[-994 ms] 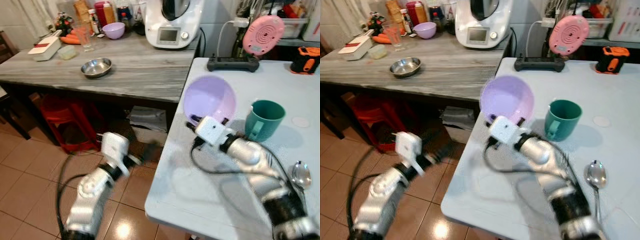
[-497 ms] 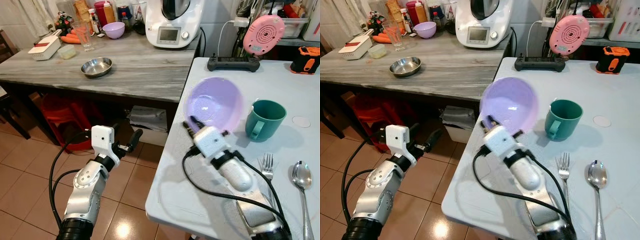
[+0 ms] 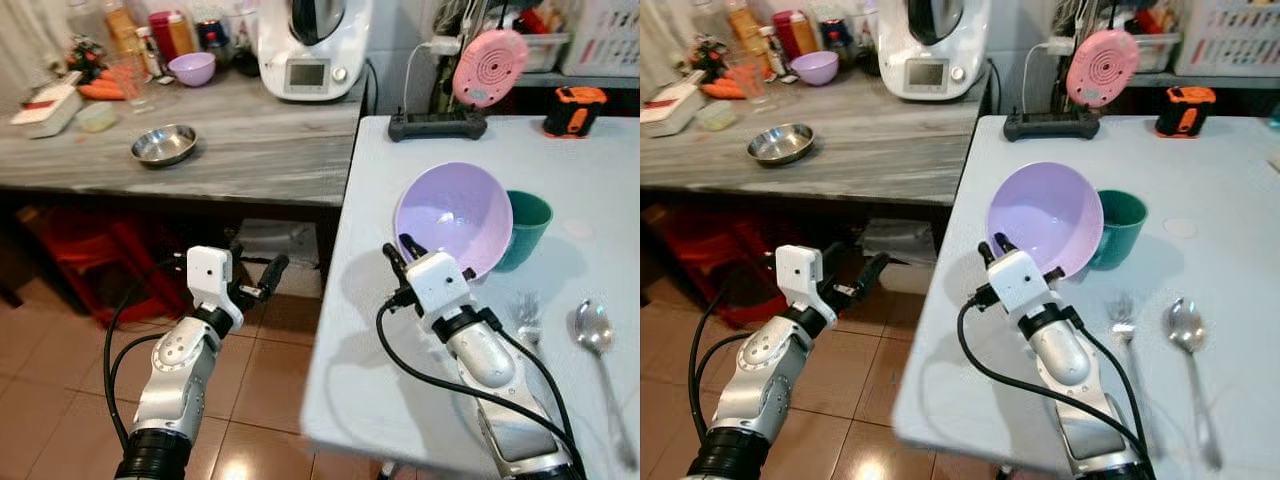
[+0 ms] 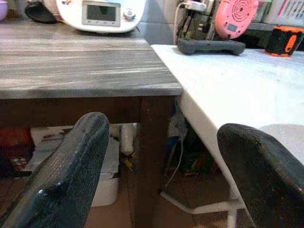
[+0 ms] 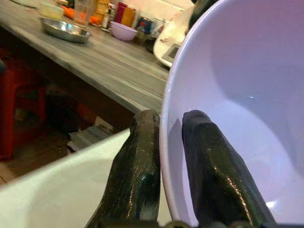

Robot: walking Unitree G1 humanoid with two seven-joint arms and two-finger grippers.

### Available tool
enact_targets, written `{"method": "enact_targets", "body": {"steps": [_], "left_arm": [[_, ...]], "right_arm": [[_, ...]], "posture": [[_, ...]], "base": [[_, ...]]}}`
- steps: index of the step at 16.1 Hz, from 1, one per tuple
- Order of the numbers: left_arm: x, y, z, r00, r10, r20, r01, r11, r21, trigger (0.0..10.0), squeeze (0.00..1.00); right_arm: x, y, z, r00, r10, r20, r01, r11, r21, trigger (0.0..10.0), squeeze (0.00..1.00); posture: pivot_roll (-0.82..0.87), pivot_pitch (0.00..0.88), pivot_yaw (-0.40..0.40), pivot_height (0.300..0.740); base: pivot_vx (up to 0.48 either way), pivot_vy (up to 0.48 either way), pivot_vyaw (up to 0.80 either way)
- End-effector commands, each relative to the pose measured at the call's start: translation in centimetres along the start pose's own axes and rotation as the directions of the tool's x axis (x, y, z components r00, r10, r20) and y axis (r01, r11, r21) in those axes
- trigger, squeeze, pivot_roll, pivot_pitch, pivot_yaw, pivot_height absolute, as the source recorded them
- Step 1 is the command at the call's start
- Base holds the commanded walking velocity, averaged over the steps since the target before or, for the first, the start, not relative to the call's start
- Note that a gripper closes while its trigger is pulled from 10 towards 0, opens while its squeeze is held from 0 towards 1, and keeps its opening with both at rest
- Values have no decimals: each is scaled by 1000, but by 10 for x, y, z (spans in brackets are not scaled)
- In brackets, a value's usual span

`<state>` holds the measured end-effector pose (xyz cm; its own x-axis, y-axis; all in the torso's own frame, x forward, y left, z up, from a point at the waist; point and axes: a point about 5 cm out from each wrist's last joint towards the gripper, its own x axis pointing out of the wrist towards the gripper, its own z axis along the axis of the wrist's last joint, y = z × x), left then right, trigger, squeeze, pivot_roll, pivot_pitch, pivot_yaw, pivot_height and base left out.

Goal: Setting the table

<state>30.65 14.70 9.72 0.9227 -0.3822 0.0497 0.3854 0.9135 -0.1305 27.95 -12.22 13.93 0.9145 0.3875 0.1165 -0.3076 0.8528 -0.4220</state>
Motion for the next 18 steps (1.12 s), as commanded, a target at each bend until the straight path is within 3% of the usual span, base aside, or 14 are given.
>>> {"method": "enact_targets", "body": {"steps": [1,18], "left_arm": [[-3,8,1,1000,25,0,-25,1000,10,10000,0],[-1,5,-2,1000,11,-5,-11,1000,11,10000,0]], "right_arm": [[1,3,10,999,4,42,-4,1000,7,10000,0],[-3,2,9,999,-11,46,10,1000,21,10000,0]], "posture": [[-95,19,120,740],[-104,18,120,740]], "base": [[0,360,0],[0,382,0]]}}
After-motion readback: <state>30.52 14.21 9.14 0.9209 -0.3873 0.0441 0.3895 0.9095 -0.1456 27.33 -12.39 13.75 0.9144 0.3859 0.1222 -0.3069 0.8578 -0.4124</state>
